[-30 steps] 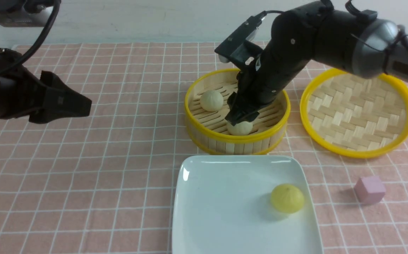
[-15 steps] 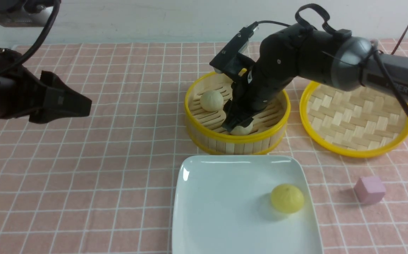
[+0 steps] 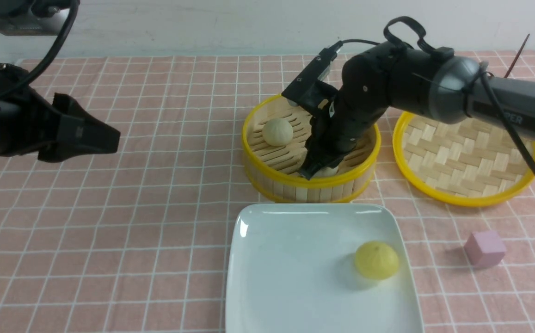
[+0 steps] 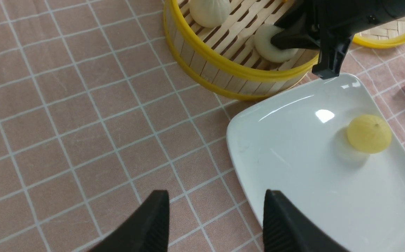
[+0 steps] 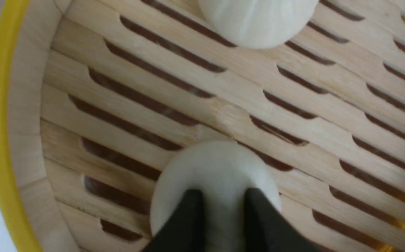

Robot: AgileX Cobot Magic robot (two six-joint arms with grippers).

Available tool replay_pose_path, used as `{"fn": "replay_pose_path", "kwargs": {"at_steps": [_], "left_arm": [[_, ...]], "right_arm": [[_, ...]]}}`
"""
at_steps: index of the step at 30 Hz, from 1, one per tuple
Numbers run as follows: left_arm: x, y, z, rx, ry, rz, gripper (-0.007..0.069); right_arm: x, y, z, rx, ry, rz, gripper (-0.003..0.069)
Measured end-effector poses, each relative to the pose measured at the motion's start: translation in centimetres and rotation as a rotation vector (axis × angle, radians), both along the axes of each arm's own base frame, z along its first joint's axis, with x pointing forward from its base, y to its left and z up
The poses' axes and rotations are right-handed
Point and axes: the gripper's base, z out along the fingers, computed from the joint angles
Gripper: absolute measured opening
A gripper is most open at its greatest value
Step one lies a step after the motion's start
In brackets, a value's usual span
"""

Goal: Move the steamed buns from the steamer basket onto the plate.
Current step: Use the right arm to grab the steamed stuffed bun that is closest to it, then use the right arm to put the steamed stuffed bun into the plate

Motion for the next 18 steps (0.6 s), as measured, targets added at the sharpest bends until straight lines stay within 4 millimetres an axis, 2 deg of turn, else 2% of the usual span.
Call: {"fn": "replay_pose_path", "kwargs": {"at_steps": [2, 5, 7, 8, 11, 13, 14, 18], "left_arm": [[0.0, 0.0, 0.0, 0.0, 0.0, 0.0, 0.0386], [0.0, 0.0, 0.0, 0.0, 0.0, 0.0, 0.0386], [0.0, 0.0, 0.0, 0.0, 0.0, 0.0, 0.0386], [0.0, 0.0, 0.0, 0.0, 0.0, 0.0, 0.0386], [0.0, 0.0, 0.0, 0.0, -0.001, 0.001, 0.0386], [0.0, 0.0, 0.0, 0.0, -0.001, 0.001, 0.0386], [0.0, 0.0, 0.0, 0.001, -0.003, 0.003, 0.0386], [0.1, 0.1, 0.1, 0.002, -0.014, 0.011, 0.0386]], "right_arm": [[-0.2, -0.2, 0.6, -0.005, -0.001, 0.001, 0.0025], [-0.6, -0.5, 2.1, -0.013, -0.019, 0.005, 0.0023], [-1.3, -1.0, 4.6, -0.006, -0.059, 0.008, 0.0023], [-1.4, -1.0, 4.9, -0.004, -0.062, 0.008, 0.0023], [-3.7, -2.4, 11.3, 0.043, -0.17, 0.004, 0.0023], [-4.5, -2.9, 13.0, 0.059, -0.193, -0.003, 0.0023], [-5.7, -3.7, 15.2, 0.081, -0.212, -0.019, 0.0023], [-8.5, -5.3, 18.9, 0.111, -0.222, -0.044, 0.0023]]}}
